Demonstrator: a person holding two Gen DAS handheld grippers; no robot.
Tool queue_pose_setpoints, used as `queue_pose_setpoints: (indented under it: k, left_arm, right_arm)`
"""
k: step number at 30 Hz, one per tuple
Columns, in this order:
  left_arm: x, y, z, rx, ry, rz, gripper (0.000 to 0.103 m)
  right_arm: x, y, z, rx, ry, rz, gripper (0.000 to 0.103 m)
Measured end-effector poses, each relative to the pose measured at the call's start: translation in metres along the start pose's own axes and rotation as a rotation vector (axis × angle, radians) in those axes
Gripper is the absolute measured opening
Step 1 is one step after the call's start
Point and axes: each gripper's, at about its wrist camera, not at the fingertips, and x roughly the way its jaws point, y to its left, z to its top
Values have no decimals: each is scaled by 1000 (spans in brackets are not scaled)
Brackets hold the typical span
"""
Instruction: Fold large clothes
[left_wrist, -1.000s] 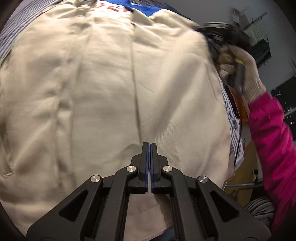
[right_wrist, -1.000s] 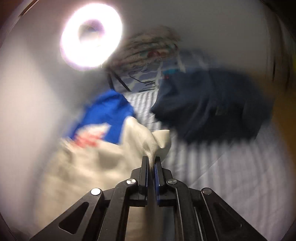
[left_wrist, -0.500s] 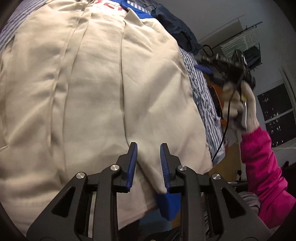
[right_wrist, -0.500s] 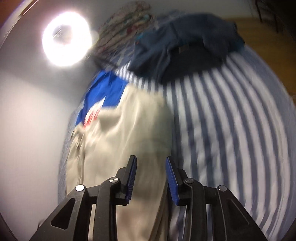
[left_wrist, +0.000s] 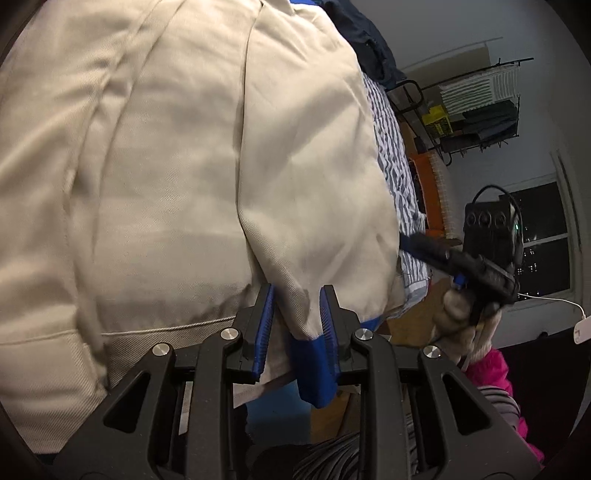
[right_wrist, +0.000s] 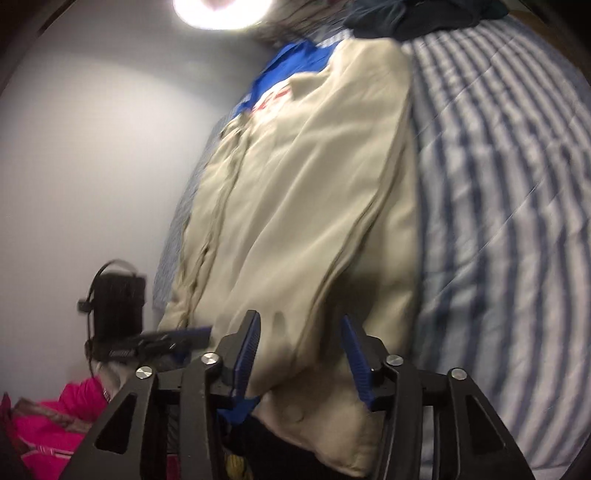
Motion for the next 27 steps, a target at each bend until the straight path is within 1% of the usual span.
queue_pose_setpoints:
  k: [1,2,3,4,5,6,7,8,9,10,11,12,13,14,15,18,20,22,24,26,27]
  left_arm:
    - [3,0,0,9,6,8,7]
    - [5,-1,1,18,7,24,6]
    - [6,-4,1,28,8,26,4]
    - [6,-6,1,33,7,20,2]
    - [4,-10,1,33,5,-3,2]
    - [2,-14,1,28,2,-41,2]
    - [1,-17,1,25,-3,-71,2]
    - [-1,-22,1,34,-14,-85,2]
    - [-2,-27,1,61,-31,-66,2]
    - [-1,-30,1,82,-39,-42,2]
    - [2,-31,1,97,-43,-15,2]
    - [5,-31,2,105,-46,7,2]
    - [8,-30,2,111,-54,37,2]
    - [10,-27,2,107,-61,60,2]
    - [13,-24,2,98,-55,64,2]
    - [16,-20,-1,114,-48,78,2]
    - [15,-19,0,103,-47,67,2]
    - [11,-17,0,91,-48,56,2]
    - [7,-15,-2,74,-44,38,2]
    - [4,-10,-5,39,-19,7,3]
    - [4,-9,-7,29,-3,-17,8]
  right_arm:
    - [5,3,-3,-8,7,20,49]
    - [11,6,-4,-22,14,24,49]
    - [16,14,-7,-53,27,-9,37]
    - [18,22,-7,-82,33,-48,20]
    - [16,28,-10,-100,31,-67,17]
    - [10,37,-7,-119,17,-67,13]
    - [1,43,-2,-132,-7,-58,11]
    - [-14,51,0,-144,-45,-38,11]
    - [-25,57,3,-151,-71,-25,11]
    - [-38,61,5,-162,-98,-19,12]
    - [-46,63,6,-177,-114,-14,15]
    - [-49,62,6,-188,-114,-28,21]
    - [-47,60,6,-191,-107,-51,39]
    - [-43,52,4,-183,-99,-106,43]
    - [-39,42,1,-159,-92,-131,44]
    - [-28,19,-10,-102,-59,-127,44]
    - [-21,11,-20,-92,-30,-121,44]
    - [-21,10,-30,-95,-23,-122,45]
    - [-29,16,-40,-107,-35,-94,46]
    - [-34,22,-48,-116,-36,-63,49]
    - [-34,25,-51,-121,-28,-59,50]
